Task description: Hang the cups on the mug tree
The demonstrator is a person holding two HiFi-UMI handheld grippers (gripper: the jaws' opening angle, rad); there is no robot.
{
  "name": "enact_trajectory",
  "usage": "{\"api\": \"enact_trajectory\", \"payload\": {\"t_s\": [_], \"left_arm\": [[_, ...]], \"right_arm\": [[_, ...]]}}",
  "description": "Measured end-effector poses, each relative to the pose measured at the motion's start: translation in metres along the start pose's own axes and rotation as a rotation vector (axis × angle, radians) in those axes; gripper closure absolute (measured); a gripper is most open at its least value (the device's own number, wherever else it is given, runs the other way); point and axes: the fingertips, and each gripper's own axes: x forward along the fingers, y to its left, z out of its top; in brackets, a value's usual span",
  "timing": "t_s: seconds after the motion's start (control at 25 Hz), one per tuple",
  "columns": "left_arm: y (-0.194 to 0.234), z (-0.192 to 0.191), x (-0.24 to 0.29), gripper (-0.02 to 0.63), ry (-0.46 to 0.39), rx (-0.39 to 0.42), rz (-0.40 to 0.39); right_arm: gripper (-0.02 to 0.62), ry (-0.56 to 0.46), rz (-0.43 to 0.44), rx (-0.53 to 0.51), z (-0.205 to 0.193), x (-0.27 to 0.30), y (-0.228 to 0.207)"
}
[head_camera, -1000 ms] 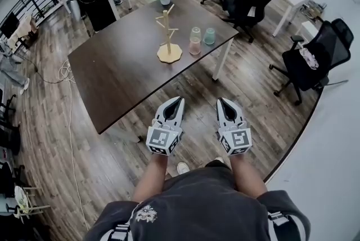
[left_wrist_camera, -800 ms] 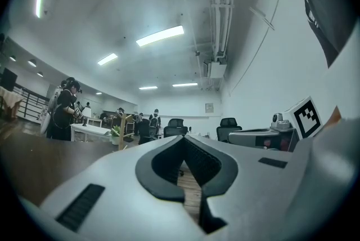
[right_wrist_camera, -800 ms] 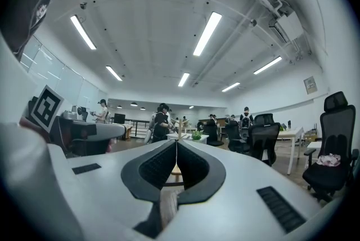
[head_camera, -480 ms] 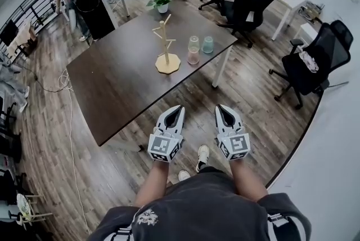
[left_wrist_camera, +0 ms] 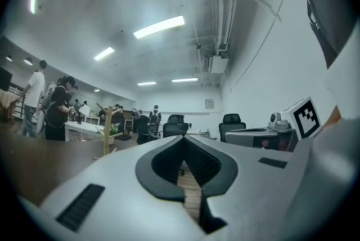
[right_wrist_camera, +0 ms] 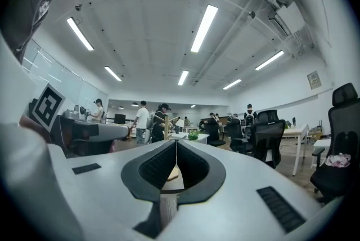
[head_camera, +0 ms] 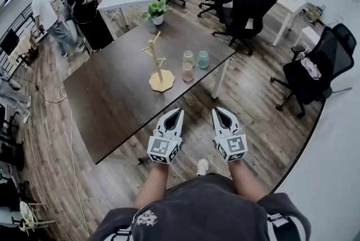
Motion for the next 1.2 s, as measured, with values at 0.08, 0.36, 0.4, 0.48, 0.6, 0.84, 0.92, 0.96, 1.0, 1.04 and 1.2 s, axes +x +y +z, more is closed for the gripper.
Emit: {"api": "enact_trajectory", "payload": {"t_s": [0.08,0.36,0.4,0.48,0.6,0.84,0.92,0.96,1.0,1.04,1.2], "left_arm": [[0.002,-0.001,0.02,0.6,0.007,0.003,-0.001],[0.005,-0.005,0.076,0.6,0.022,0.001,0.016],[0.005,-0.007,0.08,0.6,0.029,0.001,0.017],[0.006,-0.011,0.087,0.6,0.045,0.003,0.018],[0.011,-0.015,0.095,0.6,0.061,-0.002,0.026],[0.027,-0.028,0.108,0.6,0.07,-0.037,0.043],[0.033,-0.034,0.116,0.6,0.073,-0.05,0.033],[0.037,-0.037,0.121,0.6,0.073,-0.053,0.027],[0.041,-0.038,0.126,0.6,0.073,-0.055,0.019],[0.046,-0.039,0.132,0.6,0.072,-0.056,0.011],[0.063,-0.037,0.159,0.6,0.065,-0.048,-0.022]], "right_arm": [[0.569,0.003,0.005,0.008,-0.003,0.011,-0.016],[0.569,0.01,0.034,0.056,-0.014,0.043,-0.065],[0.569,0.012,0.038,0.067,-0.017,0.046,-0.069],[0.569,0.017,0.042,0.086,-0.022,0.05,-0.073],[0.569,0.028,0.057,0.102,-0.027,0.057,-0.077],[0.568,0.06,0.107,0.077,-0.032,0.072,-0.07],[0.569,0.069,0.099,0.074,-0.036,0.081,-0.072],[0.569,0.074,0.093,0.074,-0.038,0.087,-0.075],[0.568,0.076,0.087,0.074,-0.038,0.093,-0.077],[0.569,0.077,0.081,0.072,-0.037,0.1,-0.079],[0.569,0.072,0.056,0.068,-0.032,0.128,-0.094]]}}
